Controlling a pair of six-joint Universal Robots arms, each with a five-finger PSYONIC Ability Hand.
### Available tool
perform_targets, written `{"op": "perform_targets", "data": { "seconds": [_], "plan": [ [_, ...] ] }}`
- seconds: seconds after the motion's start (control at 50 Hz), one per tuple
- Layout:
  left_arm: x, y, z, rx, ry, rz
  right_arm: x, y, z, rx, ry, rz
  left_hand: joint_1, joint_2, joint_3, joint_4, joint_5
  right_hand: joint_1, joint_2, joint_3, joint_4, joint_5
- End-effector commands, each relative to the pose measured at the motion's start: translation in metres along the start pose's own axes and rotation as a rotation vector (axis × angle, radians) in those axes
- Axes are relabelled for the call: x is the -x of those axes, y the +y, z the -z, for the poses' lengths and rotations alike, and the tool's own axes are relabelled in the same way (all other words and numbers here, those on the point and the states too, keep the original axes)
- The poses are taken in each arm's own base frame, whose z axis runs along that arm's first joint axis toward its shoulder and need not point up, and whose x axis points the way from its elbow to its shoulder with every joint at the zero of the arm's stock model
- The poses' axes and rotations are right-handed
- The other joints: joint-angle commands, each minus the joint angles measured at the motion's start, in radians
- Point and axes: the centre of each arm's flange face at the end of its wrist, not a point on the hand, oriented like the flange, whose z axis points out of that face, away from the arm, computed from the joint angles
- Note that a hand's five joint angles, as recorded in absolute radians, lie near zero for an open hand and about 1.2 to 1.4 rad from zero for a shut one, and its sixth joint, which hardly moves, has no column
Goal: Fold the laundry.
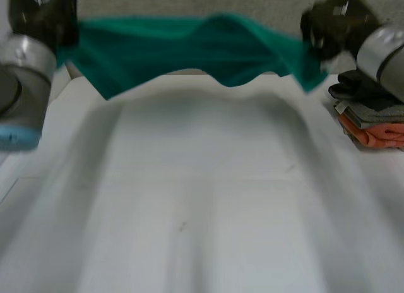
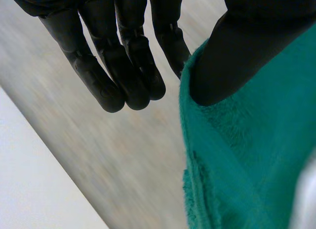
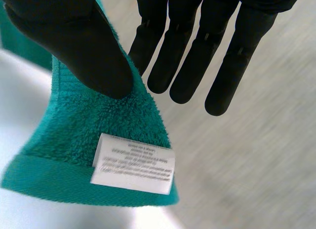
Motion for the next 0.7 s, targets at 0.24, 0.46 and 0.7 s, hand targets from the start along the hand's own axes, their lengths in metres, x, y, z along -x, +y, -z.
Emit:
{"op": "perform_targets", "data": {
  "seconds": [0.24,0.46,0.7],
  "plan": [
    [-0.06,0.102,0.082,0.405,0.327,-0.083,0.065,0.143,0.02,0.502,-0.397,0.185,0.249,0.201,0.209,0.2,0.228,0.282,0.228,0.212,0.203,0.217],
    [-0.06,0.096,0.079,0.4,0.306,-0.058,0.071,0.134,0.041,0.457,-0.224,0.041,0.249,0.201,0.209,0.2,0.228,-0.94,-0.994,-1.01,-1.019,-1.004],
    [-0.054,0.069,0.067,0.324,0.275,-0.023,0.136,0.128,0.085,0.521,-0.193,-0.078,0.249,0.201,0.209,0.2,0.228,-0.94,-0.994,-1.01,-1.019,-1.004]
  ]
}}
